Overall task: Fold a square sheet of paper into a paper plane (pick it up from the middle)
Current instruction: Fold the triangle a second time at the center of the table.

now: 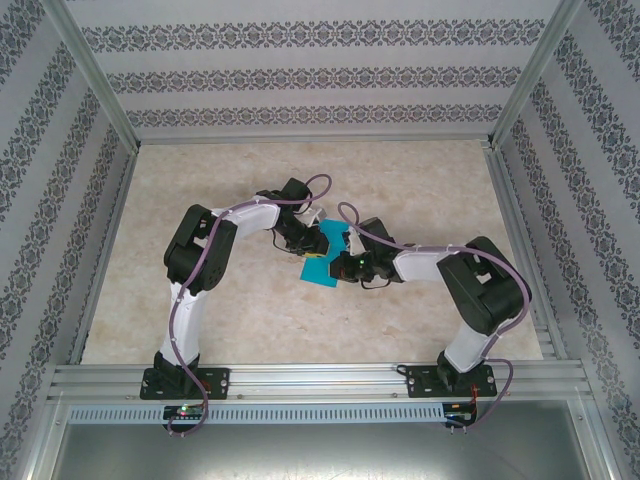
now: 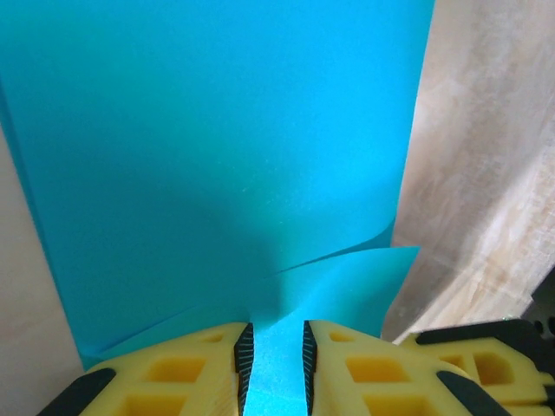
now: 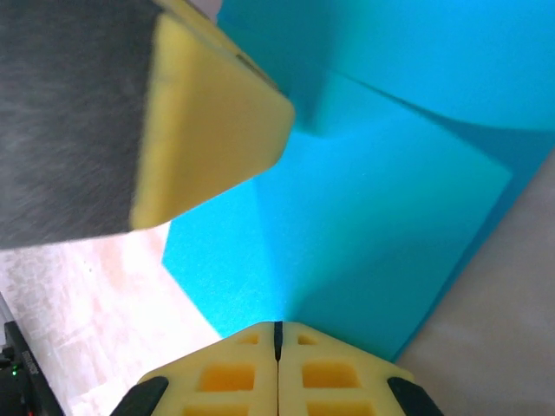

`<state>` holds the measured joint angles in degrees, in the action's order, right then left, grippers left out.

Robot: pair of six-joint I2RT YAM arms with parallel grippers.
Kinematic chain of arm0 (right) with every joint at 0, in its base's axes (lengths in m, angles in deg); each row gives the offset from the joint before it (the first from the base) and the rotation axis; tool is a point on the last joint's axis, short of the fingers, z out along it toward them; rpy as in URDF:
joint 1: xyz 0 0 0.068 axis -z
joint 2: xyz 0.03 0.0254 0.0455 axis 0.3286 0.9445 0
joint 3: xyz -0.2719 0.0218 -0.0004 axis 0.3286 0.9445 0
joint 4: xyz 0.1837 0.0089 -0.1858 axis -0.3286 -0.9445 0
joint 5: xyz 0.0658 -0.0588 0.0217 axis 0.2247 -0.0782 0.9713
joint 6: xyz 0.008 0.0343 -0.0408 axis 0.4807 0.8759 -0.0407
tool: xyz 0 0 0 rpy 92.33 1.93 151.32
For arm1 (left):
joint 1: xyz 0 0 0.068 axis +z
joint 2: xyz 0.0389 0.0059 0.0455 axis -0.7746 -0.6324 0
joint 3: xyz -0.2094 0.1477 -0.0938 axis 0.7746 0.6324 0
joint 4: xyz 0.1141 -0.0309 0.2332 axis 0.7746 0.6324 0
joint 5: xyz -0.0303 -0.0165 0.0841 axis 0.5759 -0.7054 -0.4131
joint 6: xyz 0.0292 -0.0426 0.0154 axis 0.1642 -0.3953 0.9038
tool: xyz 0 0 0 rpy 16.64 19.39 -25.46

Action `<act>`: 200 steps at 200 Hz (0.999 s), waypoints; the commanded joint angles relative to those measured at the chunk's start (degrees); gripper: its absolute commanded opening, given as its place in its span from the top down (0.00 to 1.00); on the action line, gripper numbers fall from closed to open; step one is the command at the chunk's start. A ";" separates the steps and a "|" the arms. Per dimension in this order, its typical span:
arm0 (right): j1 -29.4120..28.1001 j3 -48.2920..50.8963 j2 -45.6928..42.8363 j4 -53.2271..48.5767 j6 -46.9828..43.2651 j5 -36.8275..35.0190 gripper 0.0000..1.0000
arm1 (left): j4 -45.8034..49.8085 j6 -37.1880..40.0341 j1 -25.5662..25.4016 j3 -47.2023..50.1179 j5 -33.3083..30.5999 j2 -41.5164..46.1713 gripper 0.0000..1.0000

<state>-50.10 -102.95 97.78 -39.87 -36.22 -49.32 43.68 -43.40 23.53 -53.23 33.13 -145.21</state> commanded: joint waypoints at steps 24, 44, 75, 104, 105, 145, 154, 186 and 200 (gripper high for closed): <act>-1.84 -0.35 -0.99 2.21 1.77 -0.25 0.94 | 2.27 2.12 0.60 1.04 -6.00 -4.46 0.71; -2.31 -0.98 1.09 2.28 1.62 -0.19 0.94 | 2.21 2.17 0.60 1.10 -5.86 -4.46 0.71; -2.04 -0.63 2.67 1.21 0.51 -1.59 0.94 | 2.35 2.24 0.61 1.09 -5.95 -4.57 0.72; -2.05 0.11 3.12 0.93 0.00 -2.00 0.94 | 2.35 2.30 0.61 0.94 -5.94 -4.82 0.71; -2.05 0.14 3.16 0.94 0.02 -1.96 0.94 | 2.35 2.29 0.61 0.89 -5.97 -4.81 0.71; -2.04 2.98 2.62 4.03 1.84 -0.49 0.94 | 2.55 2.44 0.79 0.54 -5.99 -5.15 0.71; -2.00 3.83 2.31 4.95 2.48 -0.13 0.94 | 2.65 2.46 0.89 0.39 -6.08 -5.15 0.71; -2.29 7.36 1.09 8.43 5.11 0.45 0.94 | 2.76 2.56 1.18 0.26 -6.26 -5.39 0.72; -2.31 8.84 0.02 10.27 6.53 0.94 0.94 | 2.85 2.61 1.18 0.27 -6.25 -5.40 0.71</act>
<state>-51.96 -97.81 99.01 -29.36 -32.66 -49.28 44.60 -42.52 23.74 -53.99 33.68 -145.75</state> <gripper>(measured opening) 0.064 0.284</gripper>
